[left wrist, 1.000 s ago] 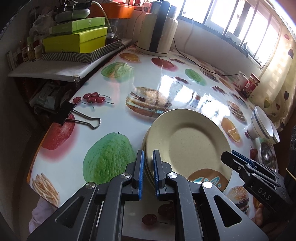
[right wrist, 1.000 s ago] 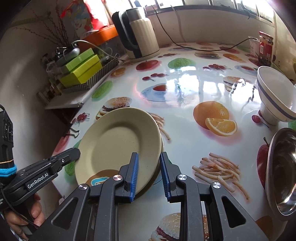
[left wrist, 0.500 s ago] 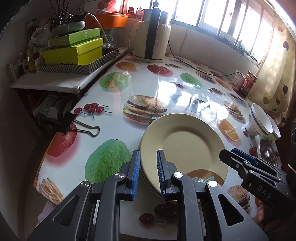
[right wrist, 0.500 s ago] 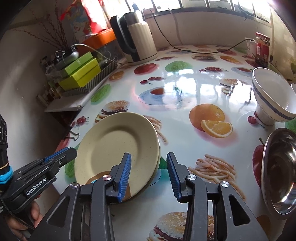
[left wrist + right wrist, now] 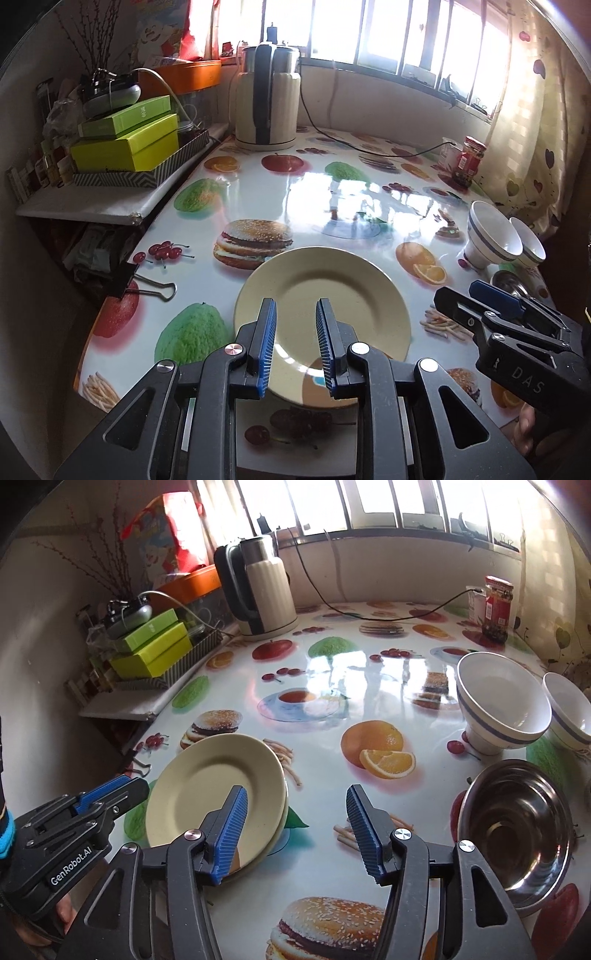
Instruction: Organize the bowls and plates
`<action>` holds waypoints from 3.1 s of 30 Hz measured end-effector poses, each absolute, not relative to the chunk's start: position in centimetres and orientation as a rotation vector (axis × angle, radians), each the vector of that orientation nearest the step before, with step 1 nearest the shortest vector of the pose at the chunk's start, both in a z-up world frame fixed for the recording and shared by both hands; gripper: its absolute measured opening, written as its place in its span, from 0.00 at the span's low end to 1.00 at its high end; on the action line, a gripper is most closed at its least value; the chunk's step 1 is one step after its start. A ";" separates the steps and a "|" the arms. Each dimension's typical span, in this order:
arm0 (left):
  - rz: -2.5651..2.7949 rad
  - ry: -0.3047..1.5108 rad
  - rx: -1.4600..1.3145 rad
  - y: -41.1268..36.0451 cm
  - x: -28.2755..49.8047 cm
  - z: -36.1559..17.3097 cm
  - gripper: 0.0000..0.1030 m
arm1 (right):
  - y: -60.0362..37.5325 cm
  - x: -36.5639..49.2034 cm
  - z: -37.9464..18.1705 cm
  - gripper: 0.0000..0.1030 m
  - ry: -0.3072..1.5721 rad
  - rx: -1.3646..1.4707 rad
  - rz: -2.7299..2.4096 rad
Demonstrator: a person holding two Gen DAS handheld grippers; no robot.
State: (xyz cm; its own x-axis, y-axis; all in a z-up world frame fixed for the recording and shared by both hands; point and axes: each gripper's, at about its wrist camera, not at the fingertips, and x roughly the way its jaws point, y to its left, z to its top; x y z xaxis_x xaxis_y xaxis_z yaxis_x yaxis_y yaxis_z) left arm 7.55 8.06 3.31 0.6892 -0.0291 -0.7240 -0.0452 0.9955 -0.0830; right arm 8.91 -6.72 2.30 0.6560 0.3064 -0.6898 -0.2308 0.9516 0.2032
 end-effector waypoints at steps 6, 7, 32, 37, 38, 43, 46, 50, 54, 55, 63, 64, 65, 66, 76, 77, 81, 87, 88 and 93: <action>-0.024 0.805 -0.072 6.2 7.7 3.8 0.22 | -8.2 8.2 3.2 0.55 0.774 0.098 0.272; -0.027 0.805 -0.069 6.0 7.7 3.8 0.22 | -8.4 8.1 3.3 0.55 0.770 0.099 0.266; 0.056 0.901 -0.245 13.1 8.2 -0.1 0.22 | -6.9 11.1 -0.8 0.56 0.901 0.163 0.402; 0.003 0.942 -0.337 14.7 8.7 -1.3 0.28 | -5.7 12.2 -2.4 0.56 0.960 0.165 0.427; 0.001 0.945 -0.340 14.7 8.8 -1.4 0.34 | -5.5 12.4 -2.6 0.56 0.969 0.165 0.430; -0.042 0.967 -0.370 14.4 9.4 -2.2 0.36 | -5.0 13.2 -3.5 0.56 1.002 0.185 0.465; -0.053 0.988 -0.377 14.1 9.9 -2.6 0.37 | -4.8 13.5 -3.6 0.56 1.002 0.197 0.488; -0.071 0.989 -0.406 14.4 10.4 -2.8 0.38 | -4.3 13.9 -3.6 0.55 1.007 0.210 0.518; -0.080 0.987 -0.431 14.7 11.0 -3.0 0.38 | -4.0 14.3 -3.8 0.44 1.019 0.235 0.543; -0.080 0.986 -0.428 14.7 11.1 -3.0 0.38 | -4.0 14.4 -3.7 0.44 1.020 0.234 0.541; -0.081 0.981 -0.414 14.7 13.4 -3.0 0.38 | -3.9 16.1 -3.6 0.41 1.024 0.246 0.511; -0.083 0.981 -0.415 14.8 13.8 -3.0 0.38 | -3.9 16.5 -3.6 0.41 1.024 0.249 0.505; -0.085 0.981 -0.415 14.8 14.2 -3.0 0.38 | -3.9 16.8 -3.6 0.41 1.024 0.252 0.500; -0.085 0.983 -0.414 14.8 14.6 -3.0 0.38 | -3.9 17.2 -3.6 0.41 1.023 0.253 0.496; -0.090 0.985 -0.404 14.9 18.0 -3.0 0.38 | -3.8 20.3 -3.6 0.41 1.018 0.268 0.468; -0.090 0.986 -0.404 14.9 18.3 -3.0 0.38 | -3.8 20.6 -3.6 0.41 1.017 0.270 0.465; -0.093 0.984 -0.403 14.7 19.2 -3.0 0.38 | -4.0 21.5 -3.6 0.41 1.015 0.277 0.451; -0.095 0.981 -0.403 14.6 19.5 -3.0 0.38 | -4.3 21.7 -3.4 0.41 1.005 0.275 0.441; -0.089 0.977 -0.395 14.6 19.4 -2.9 0.38 | -4.2 21.6 -3.3 0.42 0.999 0.265 0.437; -0.073 0.955 -0.362 14.3 18.6 -1.9 0.38 | -4.4 21.0 -2.7 0.43 0.977 0.247 0.421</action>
